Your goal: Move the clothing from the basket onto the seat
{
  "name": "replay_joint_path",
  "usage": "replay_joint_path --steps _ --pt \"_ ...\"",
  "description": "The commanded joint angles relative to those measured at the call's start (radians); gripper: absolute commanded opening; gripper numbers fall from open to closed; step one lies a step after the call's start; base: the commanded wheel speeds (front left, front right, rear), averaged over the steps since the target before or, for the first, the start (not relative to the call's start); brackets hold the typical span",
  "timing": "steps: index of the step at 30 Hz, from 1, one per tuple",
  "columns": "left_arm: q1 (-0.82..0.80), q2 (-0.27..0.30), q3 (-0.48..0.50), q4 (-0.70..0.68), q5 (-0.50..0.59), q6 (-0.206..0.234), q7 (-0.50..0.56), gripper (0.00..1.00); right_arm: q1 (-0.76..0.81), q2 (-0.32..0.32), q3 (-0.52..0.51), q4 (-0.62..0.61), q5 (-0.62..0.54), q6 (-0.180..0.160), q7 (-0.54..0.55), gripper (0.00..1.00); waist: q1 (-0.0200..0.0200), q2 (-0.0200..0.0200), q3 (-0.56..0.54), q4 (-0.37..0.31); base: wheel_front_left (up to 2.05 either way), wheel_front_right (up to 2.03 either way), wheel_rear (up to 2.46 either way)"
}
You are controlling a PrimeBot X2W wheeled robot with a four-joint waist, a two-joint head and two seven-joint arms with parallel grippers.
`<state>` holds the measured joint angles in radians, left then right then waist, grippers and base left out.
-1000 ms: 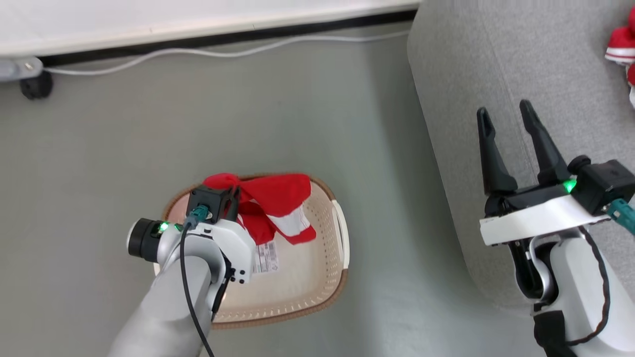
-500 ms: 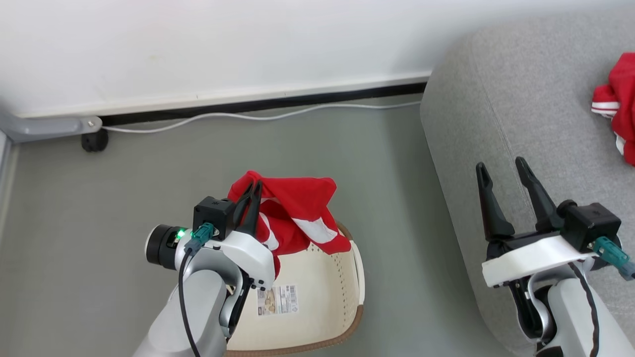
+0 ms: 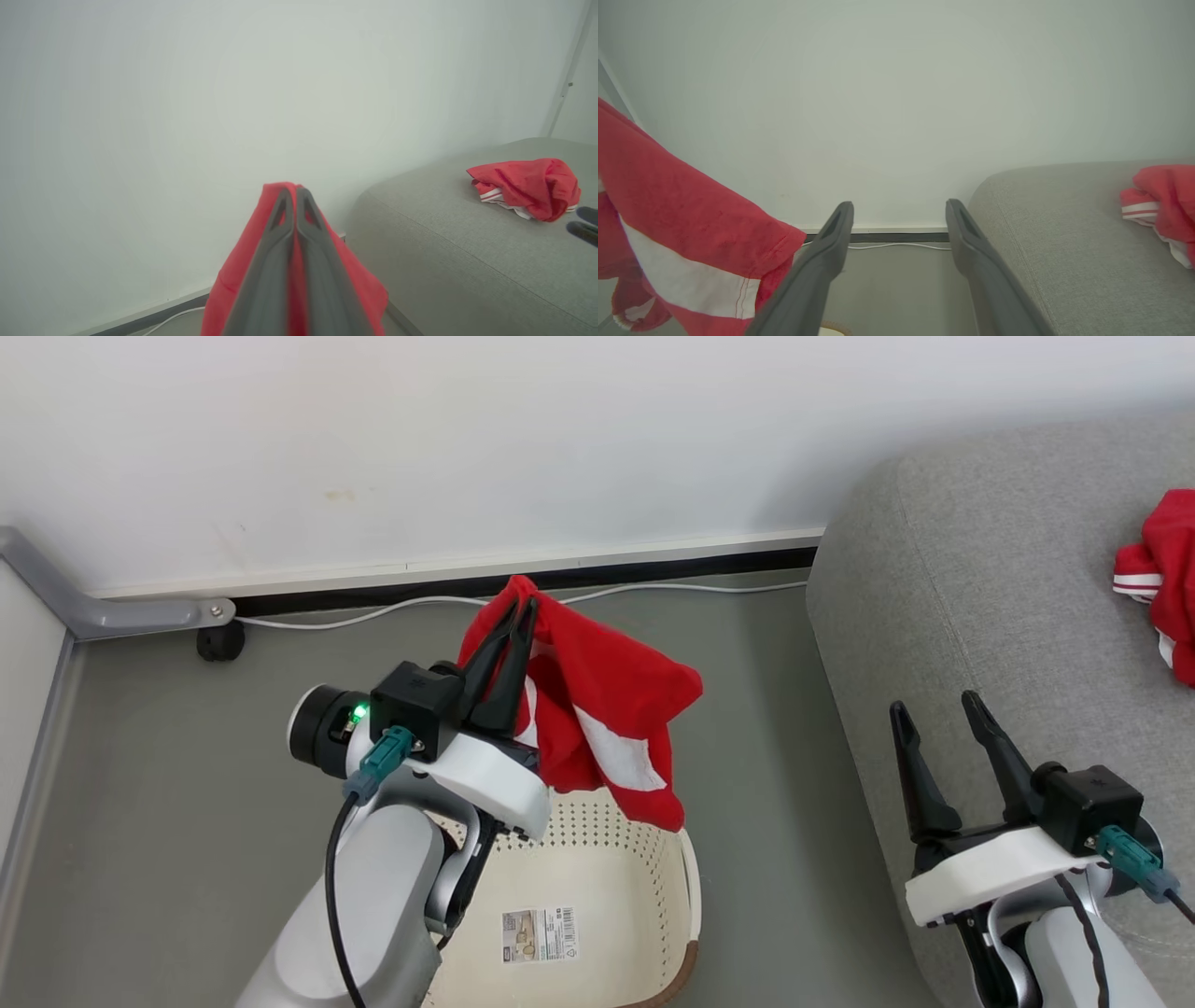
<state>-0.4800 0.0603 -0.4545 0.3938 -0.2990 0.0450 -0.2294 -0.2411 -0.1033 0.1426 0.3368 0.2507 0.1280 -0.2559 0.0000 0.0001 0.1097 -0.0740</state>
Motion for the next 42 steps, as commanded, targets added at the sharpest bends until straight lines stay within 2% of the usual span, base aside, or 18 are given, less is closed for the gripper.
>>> replay_joint_path --steps 1,12,24,34,42 --pt "-0.047 0.023 0.028 -0.049 0.008 0.0 0.006 0.0 -0.003 -0.001 0.019 -0.019 -0.003 0.003 -0.006 1.0 0.0 -0.0001 -0.002 0.001 0.0 0.0 0.0" --pt "-0.125 0.06 0.017 -0.25 0.021 -0.004 0.113 0.0 0.01 0.011 0.021 -0.006 -0.001 0.003 -0.006 1.0 0.0 -0.0001 -0.004 0.007 0.0 0.0 0.0" --pt "-0.168 0.073 0.015 -0.287 0.018 -0.005 0.138 0.0 -0.01 0.012 0.066 -0.046 0.026 0.003 -0.006 1.0 0.0 -0.0001 0.009 0.003 0.0 0.0 0.0" --pt "-0.174 0.067 0.004 -0.254 0.005 -0.008 0.119 0.0 -0.097 -0.054 0.273 -0.178 0.123 0.003 -0.006 1.0 0.0 -0.0001 0.02 0.004 0.0 0.0 0.0" --pt "-0.18 0.061 -0.011 -0.23 0.0 -0.012 0.107 0.0 -0.16 -0.076 0.451 -0.205 0.149 0.003 -0.006 1.0 0.0 -0.0001 0.022 0.01 0.0 0.0 0.0"
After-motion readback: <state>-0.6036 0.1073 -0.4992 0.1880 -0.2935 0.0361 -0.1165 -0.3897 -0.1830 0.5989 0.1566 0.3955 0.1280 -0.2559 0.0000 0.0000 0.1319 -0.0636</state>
